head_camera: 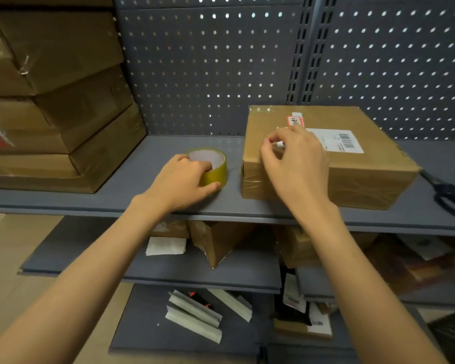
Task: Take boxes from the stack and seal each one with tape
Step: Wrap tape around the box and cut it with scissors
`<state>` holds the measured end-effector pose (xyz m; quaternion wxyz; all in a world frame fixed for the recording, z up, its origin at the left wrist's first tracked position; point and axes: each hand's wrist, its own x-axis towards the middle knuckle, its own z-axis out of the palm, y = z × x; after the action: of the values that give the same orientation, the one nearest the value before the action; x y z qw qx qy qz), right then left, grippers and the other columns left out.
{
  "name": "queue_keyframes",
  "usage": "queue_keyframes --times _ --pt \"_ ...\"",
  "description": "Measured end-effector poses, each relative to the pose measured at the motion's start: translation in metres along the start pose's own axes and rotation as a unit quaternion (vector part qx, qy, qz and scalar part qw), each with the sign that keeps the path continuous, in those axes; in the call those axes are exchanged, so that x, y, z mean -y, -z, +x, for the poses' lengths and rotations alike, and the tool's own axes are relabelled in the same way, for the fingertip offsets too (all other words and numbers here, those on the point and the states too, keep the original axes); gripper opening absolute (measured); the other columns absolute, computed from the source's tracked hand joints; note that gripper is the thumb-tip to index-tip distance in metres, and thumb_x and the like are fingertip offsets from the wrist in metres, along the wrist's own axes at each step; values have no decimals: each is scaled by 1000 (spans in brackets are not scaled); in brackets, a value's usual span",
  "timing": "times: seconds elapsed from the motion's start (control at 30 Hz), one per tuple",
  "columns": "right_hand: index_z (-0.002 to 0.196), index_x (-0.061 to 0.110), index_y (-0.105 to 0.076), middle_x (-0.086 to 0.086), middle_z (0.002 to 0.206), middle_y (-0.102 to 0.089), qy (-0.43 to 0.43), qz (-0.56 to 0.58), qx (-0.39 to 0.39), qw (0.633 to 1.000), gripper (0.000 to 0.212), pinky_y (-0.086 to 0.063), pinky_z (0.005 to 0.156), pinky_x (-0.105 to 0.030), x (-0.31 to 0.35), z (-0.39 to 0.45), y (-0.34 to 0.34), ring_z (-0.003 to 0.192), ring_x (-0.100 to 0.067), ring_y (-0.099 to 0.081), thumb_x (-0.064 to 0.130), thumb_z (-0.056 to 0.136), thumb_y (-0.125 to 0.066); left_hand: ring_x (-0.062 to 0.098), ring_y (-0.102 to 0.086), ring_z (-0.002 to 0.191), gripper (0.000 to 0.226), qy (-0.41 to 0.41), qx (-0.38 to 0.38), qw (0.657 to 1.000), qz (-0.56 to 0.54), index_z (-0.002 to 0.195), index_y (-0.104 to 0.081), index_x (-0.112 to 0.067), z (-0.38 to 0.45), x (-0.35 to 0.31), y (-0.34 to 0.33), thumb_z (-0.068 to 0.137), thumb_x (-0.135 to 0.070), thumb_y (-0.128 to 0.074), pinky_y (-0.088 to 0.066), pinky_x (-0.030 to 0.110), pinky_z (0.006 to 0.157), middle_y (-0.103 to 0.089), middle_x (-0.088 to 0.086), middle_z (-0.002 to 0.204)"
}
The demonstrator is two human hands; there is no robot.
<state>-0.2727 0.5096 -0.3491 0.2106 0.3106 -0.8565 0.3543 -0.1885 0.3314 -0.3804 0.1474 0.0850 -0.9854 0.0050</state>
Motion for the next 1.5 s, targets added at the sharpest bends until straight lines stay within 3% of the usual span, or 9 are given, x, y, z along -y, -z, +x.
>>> queue_keyframes --times 0.13,0.23,0.33,0.57,0.73,0.93,1.27,1.4,1.5 --pt "100 12 -68 -4 104 -61 -9 -8 10 1000 24 -41 83 -34 -5 -1 0 99 -22 -54 27 95 -50 27 -56 84 24 -2 1 997 -80 103 -57 -14 4 5 0 93 -35 -57 -27 30 66 -51 0 84" --pt "99 12 -68 -3 103 -63 -8 9 -4 1000 22 -44 82 -34 -10 -2 4 97 -20 -56 25 95 -51 29 -55 84 30 15 -78 982 -174 113 -59 -8 10 9 18 93 -30 -60 -32 32 67 -57 7 90" --pt "96 13 -69 0 101 -64 -3 60 -9 998 18 -46 82 -31 -16 0 10 97 -16 -58 22 93 -54 20 -49 69 23 -4 -161 959 -235 90 -59 -14 18 -1 52 83 -37 -58 -33 31 62 -55 3 74" --pt "118 17 -63 7 99 -67 6 310 -42 950 24 -49 83 -18 -28 18 49 92 -2 -62 19 96 -55 5 -39 58 24 -41 -172 900 -399 67 -55 -15 30 -68 85 72 -38 -60 -30 23 54 -42 -5 61" --pt "123 18 -56 3 101 -67 53 358 -64 930 28 -50 86 -22 -55 21 86 96 -5 -63 16 95 -57 7 -42 58 18 -33 -177 891 -417 67 -57 -21 40 -118 81 71 -38 -60 -33 26 56 -44 -7 60" --pt "110 14 -67 3 98 -69 75 353 -56 931 20 -51 86 -23 -103 30 119 95 -8 -65 13 91 -63 4 -42 56 12 -31 -185 893 -409 66 -56 -29 54 -179 79 72 -38 -60 -33 24 54 -45 -8 59" --pt "106 12 -68 4 85 -67 53 396 -15 916 19 -53 79 -25 -173 21 149 83 -8 -63 10 87 -68 15 -46 62 20 -31 -170 933 -315 73 -60 -16 59 -247 69 73 -35 -62 -30 19 52 -50 4 64" --pt "98 12 -72 4 92 -71 42 392 -19 919 12 -53 79 -22 -186 17 153 87 -7 -67 11 86 -69 22 -46 66 20 -37 -156 945 -286 74 -62 -12 62 -260 70 73 -32 -63 -29 24 53 -52 11 67" --pt "94 25 -71 0 103 -62 47 371 -27 927 10 -53 85 -34 -194 19 152 98 -11 -62 18 86 -69 21 -46 64 26 -47 -146 944 -291 72 -60 -14 66 -262 72 72 -40 -61 -30 27 54 -51 10 65"
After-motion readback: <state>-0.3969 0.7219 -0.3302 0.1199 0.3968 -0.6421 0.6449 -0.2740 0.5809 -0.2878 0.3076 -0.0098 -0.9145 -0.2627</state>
